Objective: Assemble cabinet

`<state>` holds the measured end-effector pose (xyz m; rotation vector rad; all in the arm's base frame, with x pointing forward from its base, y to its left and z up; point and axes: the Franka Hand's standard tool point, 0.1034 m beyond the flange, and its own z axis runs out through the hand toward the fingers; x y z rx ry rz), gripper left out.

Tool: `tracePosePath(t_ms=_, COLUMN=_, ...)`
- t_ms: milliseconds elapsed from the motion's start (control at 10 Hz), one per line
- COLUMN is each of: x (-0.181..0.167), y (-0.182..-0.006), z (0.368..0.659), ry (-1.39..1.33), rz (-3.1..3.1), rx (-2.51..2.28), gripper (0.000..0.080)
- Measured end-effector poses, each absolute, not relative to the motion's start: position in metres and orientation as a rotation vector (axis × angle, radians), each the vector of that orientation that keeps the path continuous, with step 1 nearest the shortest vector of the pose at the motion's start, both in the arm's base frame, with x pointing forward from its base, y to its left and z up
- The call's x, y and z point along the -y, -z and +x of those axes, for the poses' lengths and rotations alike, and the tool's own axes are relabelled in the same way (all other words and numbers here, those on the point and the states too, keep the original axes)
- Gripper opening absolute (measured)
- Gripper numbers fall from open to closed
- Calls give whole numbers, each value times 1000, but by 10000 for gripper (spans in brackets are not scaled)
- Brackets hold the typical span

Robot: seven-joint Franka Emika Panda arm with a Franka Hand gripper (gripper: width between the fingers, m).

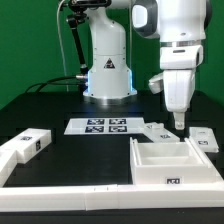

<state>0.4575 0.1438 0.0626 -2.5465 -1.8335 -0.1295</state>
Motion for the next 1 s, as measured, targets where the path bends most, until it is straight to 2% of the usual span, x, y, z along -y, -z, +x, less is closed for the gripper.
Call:
tracePosePath(t_ms=100, x=-144, y=-63, z=457, ry=130, rz=-2546, rx=1834, gripper=797)
tracePosePath(t_ms=400, x=-178, y=-60, z=446, ry=169, rz=-2483, rx=1898, gripper=797)
tracePosePath(t_ms=1000, x=-193, y=-20, z=425, ry=137, rz=-2439, rx=1882, gripper=797)
